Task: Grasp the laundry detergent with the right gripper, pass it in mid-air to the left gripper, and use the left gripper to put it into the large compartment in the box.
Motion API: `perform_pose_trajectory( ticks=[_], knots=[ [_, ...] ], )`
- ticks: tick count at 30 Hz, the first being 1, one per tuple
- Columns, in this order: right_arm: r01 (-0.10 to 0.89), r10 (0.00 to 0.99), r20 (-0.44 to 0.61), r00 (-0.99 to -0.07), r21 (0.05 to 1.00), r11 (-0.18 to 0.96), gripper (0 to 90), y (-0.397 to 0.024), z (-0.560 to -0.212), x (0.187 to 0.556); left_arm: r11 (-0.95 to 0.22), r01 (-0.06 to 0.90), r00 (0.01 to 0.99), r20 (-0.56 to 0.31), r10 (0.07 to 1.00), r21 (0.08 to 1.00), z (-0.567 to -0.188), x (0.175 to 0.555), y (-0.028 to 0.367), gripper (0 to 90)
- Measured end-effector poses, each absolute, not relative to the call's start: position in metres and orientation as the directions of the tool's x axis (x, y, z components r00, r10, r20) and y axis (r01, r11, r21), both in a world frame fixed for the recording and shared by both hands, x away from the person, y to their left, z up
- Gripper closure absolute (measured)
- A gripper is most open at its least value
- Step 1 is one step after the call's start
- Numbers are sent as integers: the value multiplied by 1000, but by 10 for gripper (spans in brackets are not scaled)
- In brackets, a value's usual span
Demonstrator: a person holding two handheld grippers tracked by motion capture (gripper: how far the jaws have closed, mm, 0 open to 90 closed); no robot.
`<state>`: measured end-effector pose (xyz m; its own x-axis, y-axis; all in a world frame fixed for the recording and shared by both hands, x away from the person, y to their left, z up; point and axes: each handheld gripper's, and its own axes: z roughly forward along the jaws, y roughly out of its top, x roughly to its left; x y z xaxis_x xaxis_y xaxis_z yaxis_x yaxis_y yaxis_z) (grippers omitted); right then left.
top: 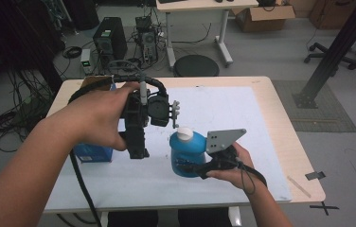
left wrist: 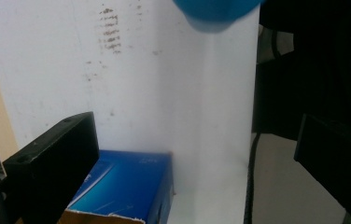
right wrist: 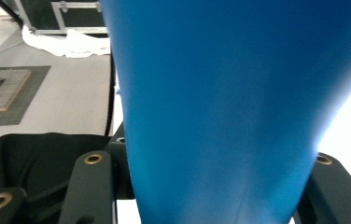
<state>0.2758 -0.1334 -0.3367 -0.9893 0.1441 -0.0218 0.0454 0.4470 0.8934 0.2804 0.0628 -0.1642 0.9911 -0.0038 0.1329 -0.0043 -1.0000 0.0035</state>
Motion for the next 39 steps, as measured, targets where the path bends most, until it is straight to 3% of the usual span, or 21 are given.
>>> perform_pose_trajectory(
  ticks=[15,39],
  knots=[
    [21,82,-15,-997,906,422,452,-91,-345,277,-1000,-11,995,98,-12,-12,-174,282,55,4],
    [22,72,-8,-997,912,409,450,-58,-356,288,-1000,-6,997,76,-8,-26,-196,285,61,4]
  ],
)
